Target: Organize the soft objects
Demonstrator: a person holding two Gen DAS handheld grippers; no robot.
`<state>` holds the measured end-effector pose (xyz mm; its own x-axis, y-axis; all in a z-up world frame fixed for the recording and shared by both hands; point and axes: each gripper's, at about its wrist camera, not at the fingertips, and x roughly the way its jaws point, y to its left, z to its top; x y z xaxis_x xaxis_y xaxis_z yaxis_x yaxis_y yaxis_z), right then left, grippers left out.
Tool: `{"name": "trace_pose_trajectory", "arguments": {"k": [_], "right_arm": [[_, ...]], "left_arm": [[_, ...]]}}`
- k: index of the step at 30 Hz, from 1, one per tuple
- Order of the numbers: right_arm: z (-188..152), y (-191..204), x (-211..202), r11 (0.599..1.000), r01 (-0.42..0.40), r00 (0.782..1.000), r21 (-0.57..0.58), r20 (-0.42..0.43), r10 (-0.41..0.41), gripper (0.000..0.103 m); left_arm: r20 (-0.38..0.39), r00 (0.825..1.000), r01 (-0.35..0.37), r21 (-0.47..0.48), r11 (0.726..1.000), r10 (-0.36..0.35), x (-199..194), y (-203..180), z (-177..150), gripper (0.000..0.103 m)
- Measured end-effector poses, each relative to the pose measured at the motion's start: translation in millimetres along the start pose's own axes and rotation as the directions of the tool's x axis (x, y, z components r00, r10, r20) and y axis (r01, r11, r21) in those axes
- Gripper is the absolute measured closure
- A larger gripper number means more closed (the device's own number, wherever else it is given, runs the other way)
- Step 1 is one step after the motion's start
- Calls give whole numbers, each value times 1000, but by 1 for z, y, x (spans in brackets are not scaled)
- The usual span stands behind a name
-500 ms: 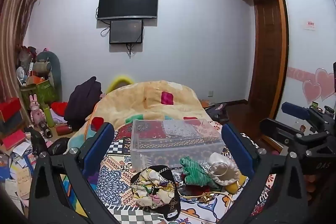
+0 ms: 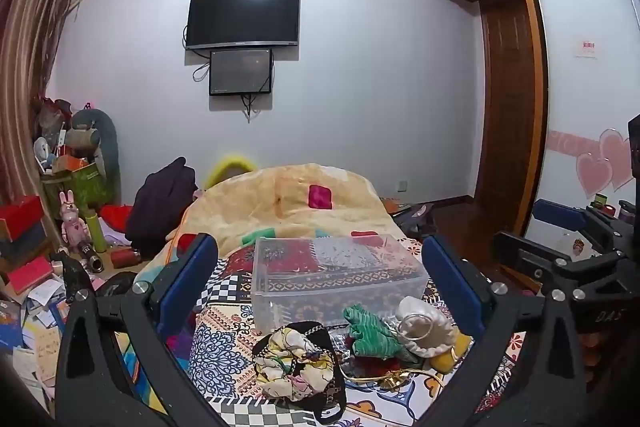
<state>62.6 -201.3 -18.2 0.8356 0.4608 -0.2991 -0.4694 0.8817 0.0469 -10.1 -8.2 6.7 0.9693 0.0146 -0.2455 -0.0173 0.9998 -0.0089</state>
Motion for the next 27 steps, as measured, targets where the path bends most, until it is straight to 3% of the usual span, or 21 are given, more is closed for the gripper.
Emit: {"name": "trace_pose_trajectory", "arguments": {"k": [27], "right_arm": [[-3, 2, 0, 1000, 0, 1000, 10, 18, 0, 0]], "left_arm": [[-3, 1000, 4, 0, 1000, -4, 0, 2, -1, 0]]}}
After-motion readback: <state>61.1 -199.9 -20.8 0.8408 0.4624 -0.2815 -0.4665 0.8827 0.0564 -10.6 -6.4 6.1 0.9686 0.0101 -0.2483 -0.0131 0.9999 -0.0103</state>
